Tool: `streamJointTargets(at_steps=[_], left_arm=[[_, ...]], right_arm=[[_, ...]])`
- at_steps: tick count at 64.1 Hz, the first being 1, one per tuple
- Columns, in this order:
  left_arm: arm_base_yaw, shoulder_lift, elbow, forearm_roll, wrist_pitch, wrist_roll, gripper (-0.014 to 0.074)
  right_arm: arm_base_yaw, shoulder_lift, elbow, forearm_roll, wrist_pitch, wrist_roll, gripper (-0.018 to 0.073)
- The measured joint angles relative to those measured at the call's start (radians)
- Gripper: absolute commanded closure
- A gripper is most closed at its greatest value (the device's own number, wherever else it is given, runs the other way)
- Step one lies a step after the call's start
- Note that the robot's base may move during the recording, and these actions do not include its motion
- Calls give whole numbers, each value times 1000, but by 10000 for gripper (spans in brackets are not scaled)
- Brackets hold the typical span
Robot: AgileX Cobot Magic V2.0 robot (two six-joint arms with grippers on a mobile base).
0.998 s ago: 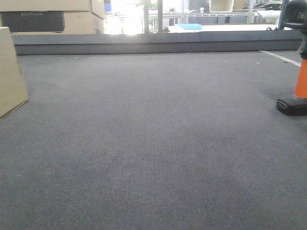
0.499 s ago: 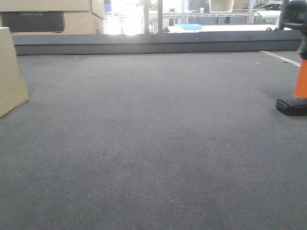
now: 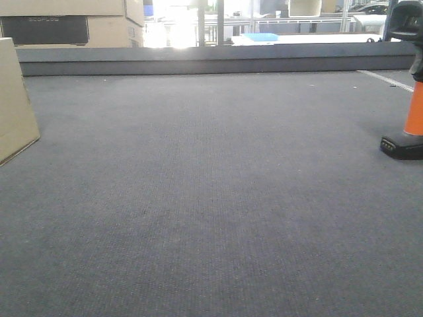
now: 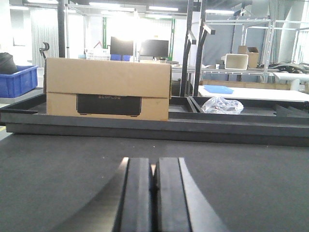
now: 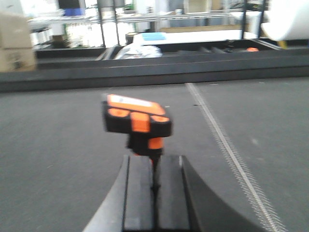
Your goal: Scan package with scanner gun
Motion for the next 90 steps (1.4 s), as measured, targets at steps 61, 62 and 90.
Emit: streamJointTargets(at_steps=[61,62,90], left_arm=[[0,-277,102,0,0,0,708],[0,-277,102,0,0,0,708],[0,-279,102,0,0,0,708]], right_arm=[[216,0,0,-40,-26,-16,727],[216,0,0,-40,-26,-16,727],[181,-14,24,9,-38,-218,727]])
